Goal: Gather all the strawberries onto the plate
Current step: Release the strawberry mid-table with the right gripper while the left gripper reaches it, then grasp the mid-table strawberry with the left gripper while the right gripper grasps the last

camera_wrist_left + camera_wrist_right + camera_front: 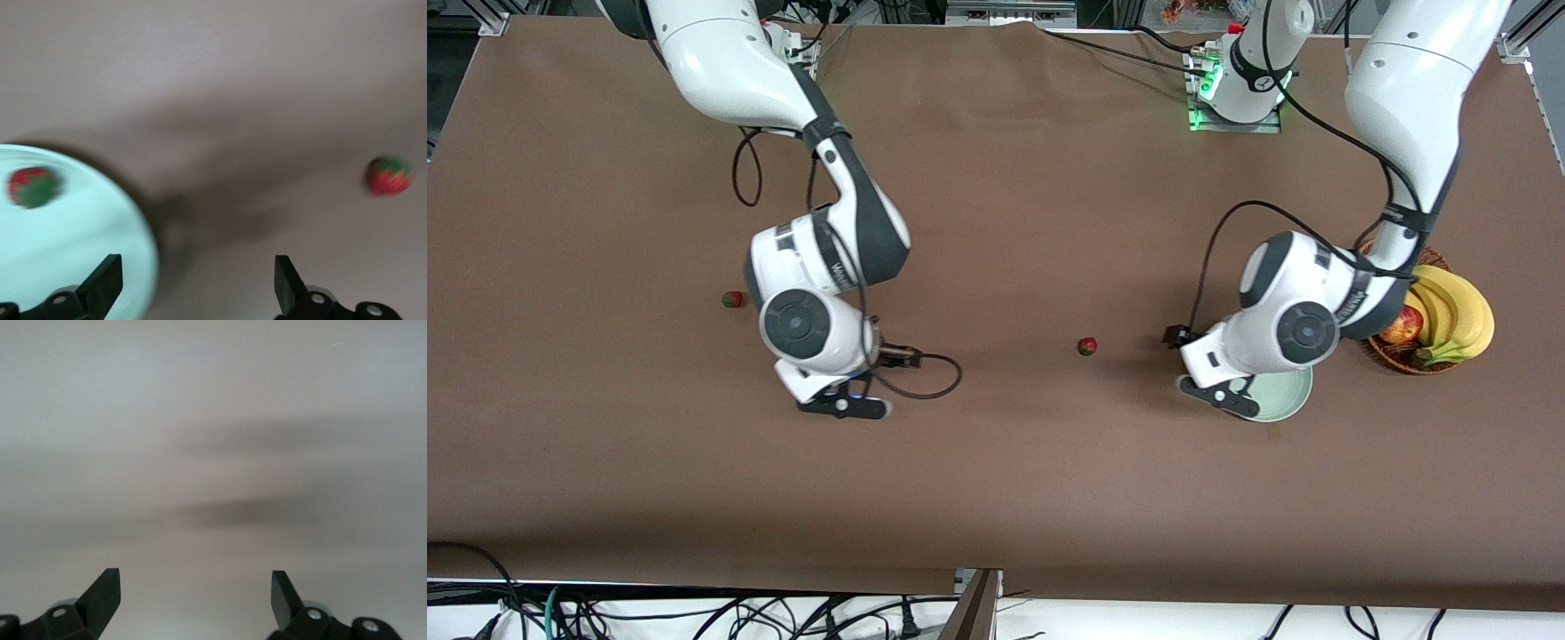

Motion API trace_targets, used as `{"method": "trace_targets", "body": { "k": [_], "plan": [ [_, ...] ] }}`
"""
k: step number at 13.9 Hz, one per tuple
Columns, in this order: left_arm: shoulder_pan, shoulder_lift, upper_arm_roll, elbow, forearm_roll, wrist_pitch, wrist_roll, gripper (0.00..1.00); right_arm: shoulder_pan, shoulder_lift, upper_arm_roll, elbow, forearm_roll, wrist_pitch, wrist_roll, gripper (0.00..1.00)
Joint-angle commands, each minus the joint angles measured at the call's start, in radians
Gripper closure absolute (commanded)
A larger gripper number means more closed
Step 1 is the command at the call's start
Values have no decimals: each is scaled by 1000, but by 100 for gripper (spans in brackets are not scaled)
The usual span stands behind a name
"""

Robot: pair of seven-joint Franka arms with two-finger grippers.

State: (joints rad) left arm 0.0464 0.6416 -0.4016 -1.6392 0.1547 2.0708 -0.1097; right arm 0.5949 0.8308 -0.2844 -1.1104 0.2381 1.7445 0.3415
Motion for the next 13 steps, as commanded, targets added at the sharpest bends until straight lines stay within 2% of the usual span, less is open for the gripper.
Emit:
{"method": "trace_targets", "body": {
  "k": [1,3,5,6,9,12,13],
  "plan": [
    [-103,12,7,39,9,5,-215,0,-4,-60,-113,-128,18,-27,-271,0],
    [-184,26,21,19,40,117,-454,1,-47,-96,-139,-236,26,3,-384,0],
    [-235,50,38,-16,249,185,-603,8,-89,-146,-141,-351,26,65,-423,0],
    [-235,61,33,-24,319,193,-645,8,-95,-179,-142,-430,24,125,-455,0],
    [-241,69,32,-31,322,225,-706,8,-95,-277,-151,-656,23,295,-487,0],
    [-232,75,32,-103,327,380,-771,9,-95,-358,-153,-857,21,467,-530,0],
    [-228,75,32,-108,327,385,-772,9,-95,-374,-153,-908,23,516,-539,0]
  ]
}}
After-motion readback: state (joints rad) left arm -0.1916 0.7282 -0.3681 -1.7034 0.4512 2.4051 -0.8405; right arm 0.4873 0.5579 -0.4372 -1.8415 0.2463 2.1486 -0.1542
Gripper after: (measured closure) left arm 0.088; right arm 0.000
